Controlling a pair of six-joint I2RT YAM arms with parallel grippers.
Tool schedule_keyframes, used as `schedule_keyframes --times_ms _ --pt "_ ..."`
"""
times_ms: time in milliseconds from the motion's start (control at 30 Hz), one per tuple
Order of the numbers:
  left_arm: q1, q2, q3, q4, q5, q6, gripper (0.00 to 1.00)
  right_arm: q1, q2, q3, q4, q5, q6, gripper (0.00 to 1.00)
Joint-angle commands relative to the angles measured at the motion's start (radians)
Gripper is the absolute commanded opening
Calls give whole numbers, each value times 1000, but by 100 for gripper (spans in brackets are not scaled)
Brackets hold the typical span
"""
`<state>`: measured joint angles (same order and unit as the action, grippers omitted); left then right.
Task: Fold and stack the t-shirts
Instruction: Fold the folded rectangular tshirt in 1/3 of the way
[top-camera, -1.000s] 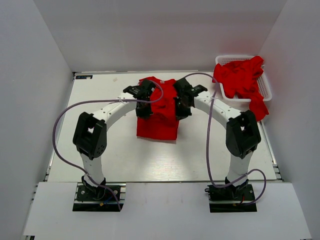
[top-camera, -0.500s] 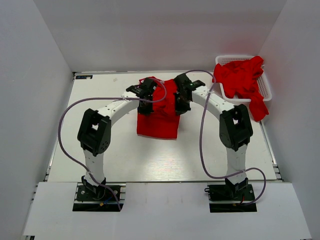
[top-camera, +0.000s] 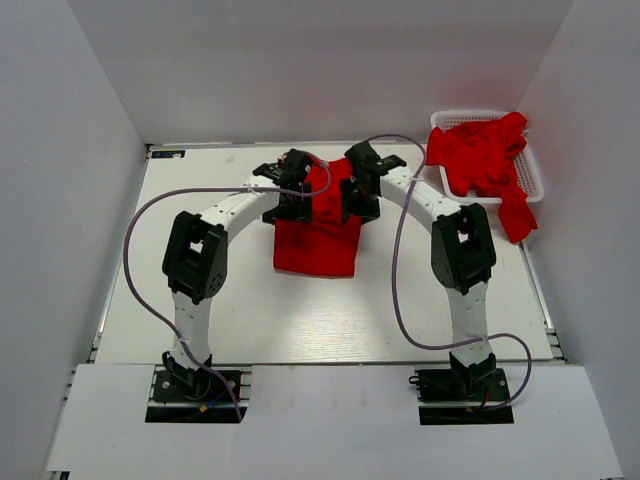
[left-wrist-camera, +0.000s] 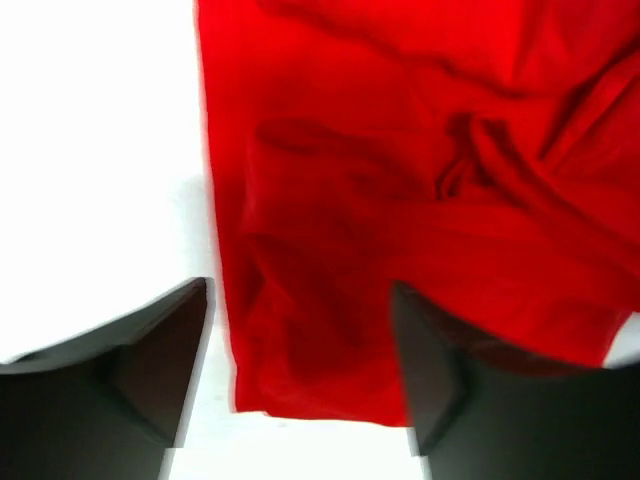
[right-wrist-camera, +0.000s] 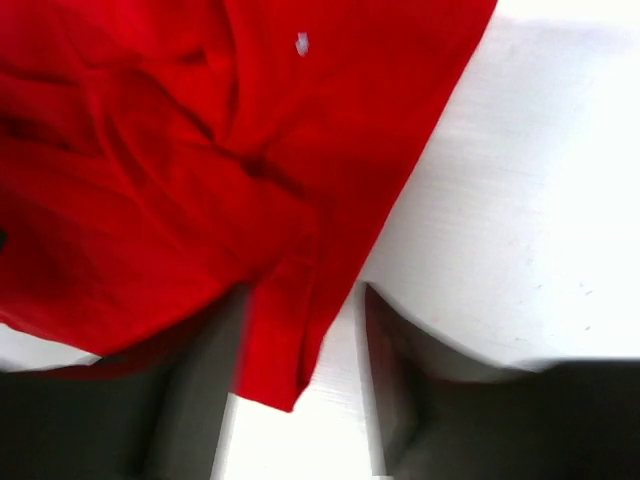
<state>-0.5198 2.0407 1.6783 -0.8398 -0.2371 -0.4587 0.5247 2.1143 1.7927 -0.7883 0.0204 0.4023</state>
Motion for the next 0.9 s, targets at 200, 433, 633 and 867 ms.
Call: schedule_keyframes --times_ms 200,433,633,867 --pt "35 -184 3 -93 -102 -41 100 0 -181 -16 26 -10 -137 90" --pt "35 -459 -348 -53 -30 -121 100 69 -294 -269 202 -221 -183 90" --pt "35 -638 -650 -24 33 -165 100 142 -191 -202 279 -260 -155 90" --pt "35 -714 -703 -59 42 -176 100 136 -42 -92 463 -255 -56 90"
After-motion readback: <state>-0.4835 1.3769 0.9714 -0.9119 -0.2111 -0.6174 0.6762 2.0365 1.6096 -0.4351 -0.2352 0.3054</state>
